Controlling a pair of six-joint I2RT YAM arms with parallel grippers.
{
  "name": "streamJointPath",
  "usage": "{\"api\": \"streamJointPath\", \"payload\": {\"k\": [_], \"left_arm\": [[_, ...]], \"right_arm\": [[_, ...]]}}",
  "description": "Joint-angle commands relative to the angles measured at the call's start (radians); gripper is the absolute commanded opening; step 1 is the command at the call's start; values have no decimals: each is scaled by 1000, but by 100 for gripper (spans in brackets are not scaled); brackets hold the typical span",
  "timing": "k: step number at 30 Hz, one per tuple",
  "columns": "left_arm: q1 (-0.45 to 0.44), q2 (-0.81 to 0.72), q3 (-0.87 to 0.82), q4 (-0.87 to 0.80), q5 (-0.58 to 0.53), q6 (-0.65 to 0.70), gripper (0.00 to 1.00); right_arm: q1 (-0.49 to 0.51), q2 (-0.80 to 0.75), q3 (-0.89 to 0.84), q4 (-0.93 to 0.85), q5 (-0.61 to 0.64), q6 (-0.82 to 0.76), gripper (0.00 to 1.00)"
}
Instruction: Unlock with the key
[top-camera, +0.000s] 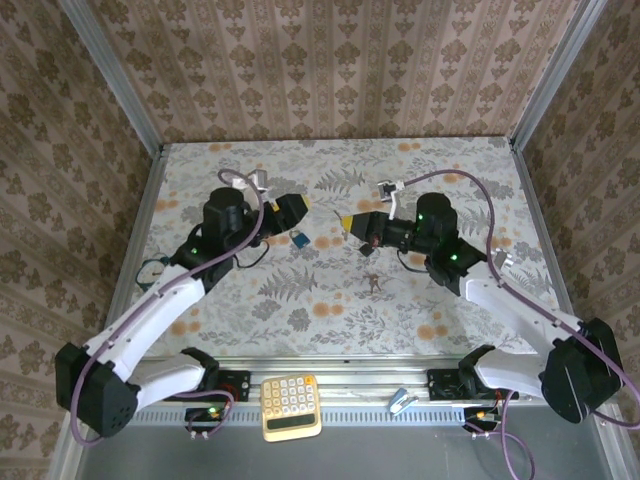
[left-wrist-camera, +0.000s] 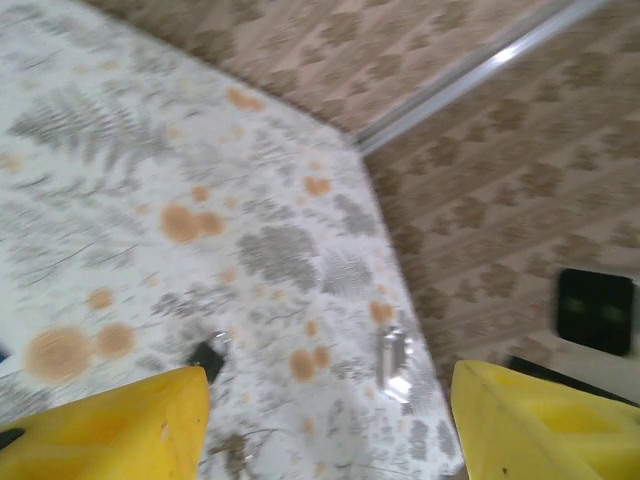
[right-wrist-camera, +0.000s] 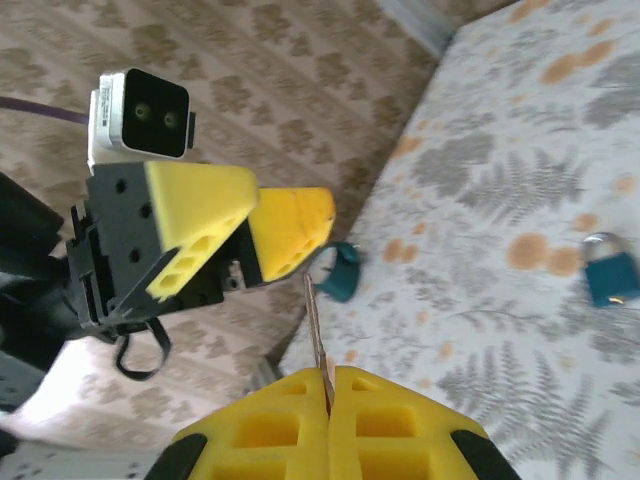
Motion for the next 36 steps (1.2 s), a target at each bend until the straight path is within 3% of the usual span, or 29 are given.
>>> {"api": "streamJointPath", "payload": {"k": [1, 9, 19, 36], "left_arm": [[15, 110, 69, -279, -67, -13, 65], [14, 374, 228, -468, -133, -80, 64], [16, 675, 446, -594, -155, -127, 65], [18, 941, 653, -769, -235, -182, 67]], "right_arm": [[-7, -38, 1, -215, 154, -127, 0], [-9, -53, -32, -299, 264, -187, 0], [-7, -46, -91, -267, 264, -209, 0], [-4, -24, -133, -220, 266, -189, 0]]}}
